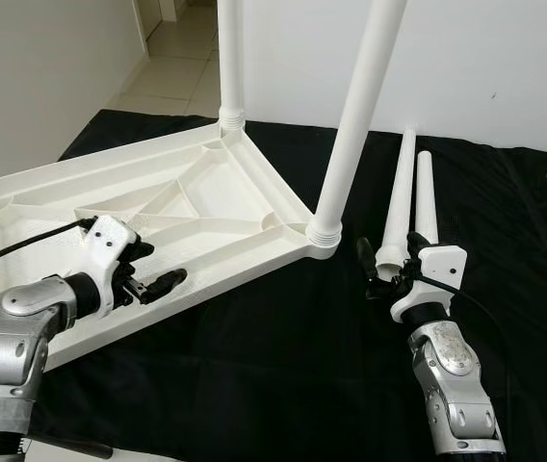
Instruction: Building children table
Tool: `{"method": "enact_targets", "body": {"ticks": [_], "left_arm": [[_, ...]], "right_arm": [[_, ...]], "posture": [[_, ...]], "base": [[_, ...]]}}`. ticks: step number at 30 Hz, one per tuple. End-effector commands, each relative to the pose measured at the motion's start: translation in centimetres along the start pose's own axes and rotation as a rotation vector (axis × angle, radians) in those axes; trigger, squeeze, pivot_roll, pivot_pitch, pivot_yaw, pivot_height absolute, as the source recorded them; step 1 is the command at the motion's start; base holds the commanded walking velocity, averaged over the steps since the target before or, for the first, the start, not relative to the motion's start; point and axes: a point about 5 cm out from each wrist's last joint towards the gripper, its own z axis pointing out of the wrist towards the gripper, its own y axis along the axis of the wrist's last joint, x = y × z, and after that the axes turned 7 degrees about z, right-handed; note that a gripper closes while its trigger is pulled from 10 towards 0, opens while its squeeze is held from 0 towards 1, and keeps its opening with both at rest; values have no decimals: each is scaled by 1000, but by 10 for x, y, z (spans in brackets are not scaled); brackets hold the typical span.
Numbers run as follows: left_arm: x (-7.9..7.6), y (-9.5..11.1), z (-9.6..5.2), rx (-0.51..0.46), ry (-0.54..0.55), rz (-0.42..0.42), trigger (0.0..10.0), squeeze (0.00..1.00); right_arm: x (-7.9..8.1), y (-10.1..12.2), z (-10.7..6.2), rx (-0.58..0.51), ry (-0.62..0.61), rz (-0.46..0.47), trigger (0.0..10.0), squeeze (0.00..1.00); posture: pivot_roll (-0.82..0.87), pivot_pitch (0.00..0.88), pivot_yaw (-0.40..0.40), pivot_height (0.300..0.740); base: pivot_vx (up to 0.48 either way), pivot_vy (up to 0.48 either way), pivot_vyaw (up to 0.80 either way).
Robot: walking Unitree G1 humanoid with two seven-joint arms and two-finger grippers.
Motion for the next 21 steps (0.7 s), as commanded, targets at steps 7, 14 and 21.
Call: {"method": "enact_targets", "body": {"ticks": [7,14,21], "left_arm": [[-5,-32,-6,201,-99,81,10000,0],[-23,-48,4,285,-163,114,10000,0],[-47,-35,25,205,-264,107,10000,0]], "right_arm": [[1,-3,-1,13,4,0,10000,0],[2,-3,1,7,9,2,10000,0],[2,-2,2,7,6,1,10000,0]], "posture": [[-42,62,2,740],[-43,56,4,740],[-42,67,7,740]], "base": [[0,0,0],[0,0,0],[0,0,0]]}}
